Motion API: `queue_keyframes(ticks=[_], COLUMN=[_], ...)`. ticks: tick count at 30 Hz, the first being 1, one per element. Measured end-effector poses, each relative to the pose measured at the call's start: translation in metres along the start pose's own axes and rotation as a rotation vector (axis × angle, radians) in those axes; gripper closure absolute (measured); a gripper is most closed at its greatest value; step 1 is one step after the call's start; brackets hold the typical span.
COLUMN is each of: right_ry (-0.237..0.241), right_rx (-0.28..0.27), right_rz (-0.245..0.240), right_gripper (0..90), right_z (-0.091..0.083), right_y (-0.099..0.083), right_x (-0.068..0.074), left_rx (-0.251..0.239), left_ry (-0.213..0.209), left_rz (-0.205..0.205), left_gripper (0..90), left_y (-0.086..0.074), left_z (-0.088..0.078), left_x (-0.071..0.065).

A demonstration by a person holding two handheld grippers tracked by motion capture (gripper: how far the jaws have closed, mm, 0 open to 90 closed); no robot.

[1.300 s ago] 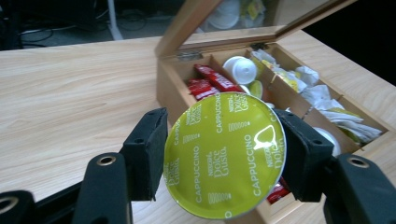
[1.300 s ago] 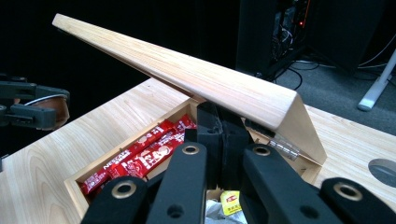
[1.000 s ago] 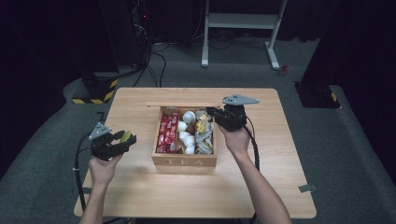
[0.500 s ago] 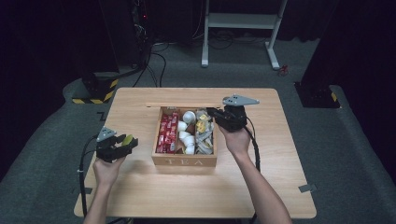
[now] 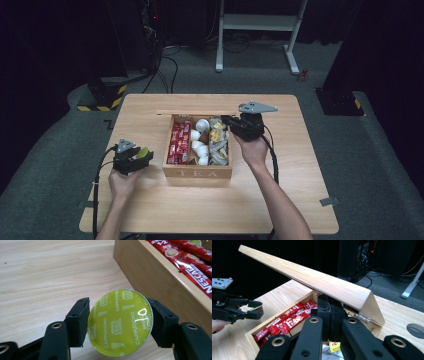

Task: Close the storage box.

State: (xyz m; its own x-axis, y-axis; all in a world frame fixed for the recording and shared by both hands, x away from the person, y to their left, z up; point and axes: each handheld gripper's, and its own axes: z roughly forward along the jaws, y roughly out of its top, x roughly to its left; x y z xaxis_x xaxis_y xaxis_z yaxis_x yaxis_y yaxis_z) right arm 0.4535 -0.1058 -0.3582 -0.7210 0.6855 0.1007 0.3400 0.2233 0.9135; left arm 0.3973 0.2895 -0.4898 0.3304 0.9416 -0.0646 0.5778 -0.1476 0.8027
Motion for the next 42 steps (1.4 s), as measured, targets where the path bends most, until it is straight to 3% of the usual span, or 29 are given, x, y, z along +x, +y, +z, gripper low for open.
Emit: queue_keyframes(ticks=[8,15,20,24,28,33,36,42], right_ry=[-0.005,-0.006,-0.002,0.001,-0.001,0.003,0.004,0.008], right_rx=[0.018,0.023,0.023,0.025,0.026,0.027,0.029,0.025], right_rz=[-0.013,-0.015,-0.015,-0.015,-0.013,-0.015,-0.015,-0.012], right_gripper=[89.3,89.3,89.3,89.3,89.3,89.3,89.2,89.0], right_z=[-0.001,0.0,0.001,0.001,0.001,0.0,-0.001,-0.003], right_y=[0.0,-0.001,-0.002,-0.003,-0.003,-0.004,-0.005,-0.007], right_x=[0.002,0.002,0.003,0.003,0.003,0.003,0.004,0.004], left_rx=[0.019,0.035,0.02,0.009,-0.019,-0.078,-0.097,-0.09], left_ry=[0.009,-0.009,-0.019,-0.035,-0.039,-0.076,-0.075,-0.056], left_rz=[0.012,0.003,0.017,0.0,0.007,-0.038,-0.037,-0.08], left_gripper=[39.5,39.4,37.4,31.5,29.6,28.7,28.9,29.8], left_y=[-0.008,-0.013,-0.013,-0.012,-0.01,-0.009,-0.01,-0.027], left_z=[0.013,0.02,0.021,0.018,0.009,-0.009,-0.02,-0.034], left_x=[-0.004,-0.008,-0.008,-0.008,-0.007,-0.003,0.0,0.01])
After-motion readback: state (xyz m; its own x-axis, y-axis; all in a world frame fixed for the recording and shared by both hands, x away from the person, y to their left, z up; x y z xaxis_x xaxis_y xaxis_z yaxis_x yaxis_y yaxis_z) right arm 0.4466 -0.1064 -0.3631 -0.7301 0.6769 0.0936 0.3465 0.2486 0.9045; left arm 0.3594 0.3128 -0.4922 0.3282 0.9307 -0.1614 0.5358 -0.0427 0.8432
